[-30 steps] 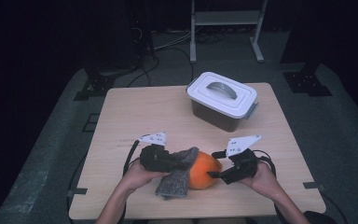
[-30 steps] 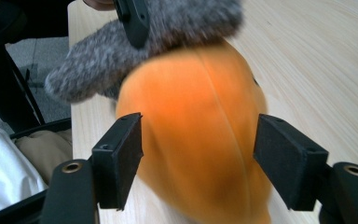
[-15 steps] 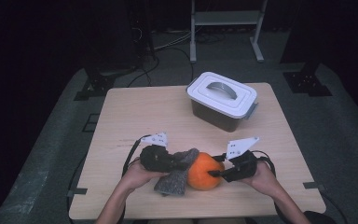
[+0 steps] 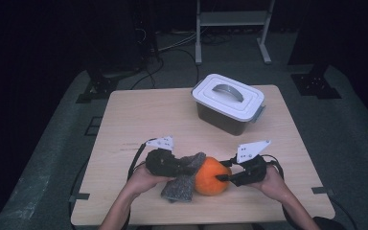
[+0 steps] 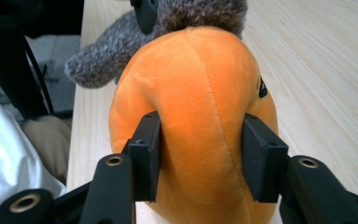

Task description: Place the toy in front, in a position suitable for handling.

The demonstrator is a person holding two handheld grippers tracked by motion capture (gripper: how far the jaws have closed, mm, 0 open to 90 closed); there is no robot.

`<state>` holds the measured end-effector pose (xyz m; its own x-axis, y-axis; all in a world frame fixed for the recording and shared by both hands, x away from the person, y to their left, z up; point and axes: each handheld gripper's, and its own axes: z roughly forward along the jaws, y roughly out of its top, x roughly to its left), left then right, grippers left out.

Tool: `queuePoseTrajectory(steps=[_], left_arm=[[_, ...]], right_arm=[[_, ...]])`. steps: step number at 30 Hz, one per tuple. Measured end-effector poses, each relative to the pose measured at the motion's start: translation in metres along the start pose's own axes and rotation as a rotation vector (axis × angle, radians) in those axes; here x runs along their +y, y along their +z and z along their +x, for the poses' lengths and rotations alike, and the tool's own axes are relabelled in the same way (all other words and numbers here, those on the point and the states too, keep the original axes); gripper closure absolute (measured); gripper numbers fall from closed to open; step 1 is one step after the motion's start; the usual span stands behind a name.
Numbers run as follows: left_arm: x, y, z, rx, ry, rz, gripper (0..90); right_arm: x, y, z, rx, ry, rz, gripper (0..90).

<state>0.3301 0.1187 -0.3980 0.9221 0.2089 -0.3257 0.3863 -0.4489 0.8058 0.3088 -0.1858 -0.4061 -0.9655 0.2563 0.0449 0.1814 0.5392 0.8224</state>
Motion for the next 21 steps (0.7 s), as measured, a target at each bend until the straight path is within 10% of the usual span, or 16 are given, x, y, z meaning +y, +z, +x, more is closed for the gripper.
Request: queuePoseTrajectory(steps=[10,21], left_arm=[[0.010,-0.028,-0.008,0.038,0.037,-0.047,75.7],[-0.008,-0.008,0.007,0.016,-0.038,-0.034,74.6]], right_arm=[[0.018,0.015,0.000,0.068,0.026,-0.104,57.8],[-0.003,0.006,-0.012,0.039,0.034,-0.026,48.1]])
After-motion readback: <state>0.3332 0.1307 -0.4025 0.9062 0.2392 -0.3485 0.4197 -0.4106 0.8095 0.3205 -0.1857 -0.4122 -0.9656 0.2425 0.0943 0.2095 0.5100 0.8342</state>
